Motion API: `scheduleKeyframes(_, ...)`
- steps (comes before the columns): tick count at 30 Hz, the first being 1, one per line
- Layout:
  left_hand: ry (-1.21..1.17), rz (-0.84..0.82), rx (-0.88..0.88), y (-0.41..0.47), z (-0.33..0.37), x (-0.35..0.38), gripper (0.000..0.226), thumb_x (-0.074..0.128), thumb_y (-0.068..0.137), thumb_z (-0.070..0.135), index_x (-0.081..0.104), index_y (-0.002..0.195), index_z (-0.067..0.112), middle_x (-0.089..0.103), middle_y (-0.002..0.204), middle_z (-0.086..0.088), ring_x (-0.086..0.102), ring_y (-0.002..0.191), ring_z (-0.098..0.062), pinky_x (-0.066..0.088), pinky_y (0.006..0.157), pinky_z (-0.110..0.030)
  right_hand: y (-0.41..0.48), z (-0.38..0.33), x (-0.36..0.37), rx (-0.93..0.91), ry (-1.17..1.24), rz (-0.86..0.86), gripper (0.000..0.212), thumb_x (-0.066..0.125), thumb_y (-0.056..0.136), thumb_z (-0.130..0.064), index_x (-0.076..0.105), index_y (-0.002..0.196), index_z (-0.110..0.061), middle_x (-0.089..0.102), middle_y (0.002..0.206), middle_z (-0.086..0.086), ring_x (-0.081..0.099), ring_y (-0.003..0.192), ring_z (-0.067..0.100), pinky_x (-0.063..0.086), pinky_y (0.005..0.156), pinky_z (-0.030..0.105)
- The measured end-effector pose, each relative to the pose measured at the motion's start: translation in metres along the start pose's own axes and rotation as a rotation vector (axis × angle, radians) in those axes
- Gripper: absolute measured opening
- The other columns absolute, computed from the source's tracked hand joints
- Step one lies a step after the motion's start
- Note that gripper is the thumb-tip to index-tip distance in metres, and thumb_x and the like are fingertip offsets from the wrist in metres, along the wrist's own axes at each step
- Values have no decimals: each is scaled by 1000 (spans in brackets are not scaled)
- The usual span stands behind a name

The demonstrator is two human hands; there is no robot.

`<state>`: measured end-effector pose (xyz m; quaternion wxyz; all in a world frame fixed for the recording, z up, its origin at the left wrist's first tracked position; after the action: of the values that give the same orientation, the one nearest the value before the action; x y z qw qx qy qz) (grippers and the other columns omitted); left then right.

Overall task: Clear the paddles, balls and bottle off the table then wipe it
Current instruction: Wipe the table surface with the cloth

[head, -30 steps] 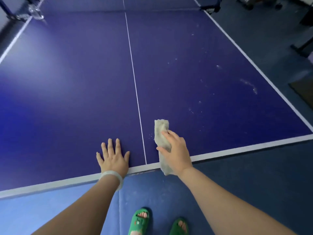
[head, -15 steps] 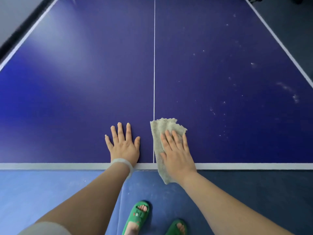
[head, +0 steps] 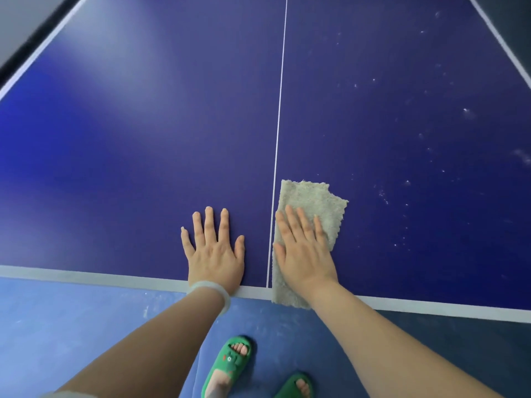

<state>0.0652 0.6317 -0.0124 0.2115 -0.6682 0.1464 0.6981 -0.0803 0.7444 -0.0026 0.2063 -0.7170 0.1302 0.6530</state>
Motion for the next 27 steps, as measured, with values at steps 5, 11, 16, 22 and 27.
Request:
scheduleKeyframes(5,8,-3,0,0,0,-1,65,6,98,54,9,156,26,6,165,-4,-5,151,-28,-3,120,-53,31,12,-7,134,18,-37,61,11,102,-40,-10,156,-19,-13,164,2,-14,151,23,-6,121,51)
scheduleKeyframes(11,13,7,1,1,1,0,68,5,96,54,15,156,24,14,163,-6,1,151,-29,1,120,-54,2,-22,1,-35,54,-11,60,12,103,-32,-6,156,-11,-9,164,6,-11,151,22,0,123,47)
scheduleKeyframes(16,4,15,-1,1,0,2,67,9,96,54,17,155,23,16,163,-7,4,151,-30,4,120,-55,34,28,-14,121,128,-20,59,19,104,-28,-5,157,-18,-8,165,-2,-10,151,15,-4,123,41)
scheduleKeyframes(22,12,13,-3,1,1,2,68,7,96,55,14,156,24,15,163,-6,2,151,-30,3,120,-55,54,31,-16,290,292,106,65,25,97,1,3,157,-11,-4,165,2,-5,152,16,-3,123,33)
scheduleKeyframes(27,24,6,-2,1,0,2,67,5,97,55,10,156,25,12,164,-5,-1,151,-29,2,120,-55,20,-15,7,66,172,98,58,22,102,-13,2,156,-8,-2,165,7,-7,152,20,-2,124,38)
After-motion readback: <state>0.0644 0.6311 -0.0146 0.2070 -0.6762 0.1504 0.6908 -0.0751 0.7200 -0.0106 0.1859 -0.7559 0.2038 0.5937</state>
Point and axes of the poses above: each hand's wrist, its own y-axis towards the middle knuckle, its own x-axis out of the palm, z = x × y, the point moved 1 cm from there along y, towards the middle knuckle
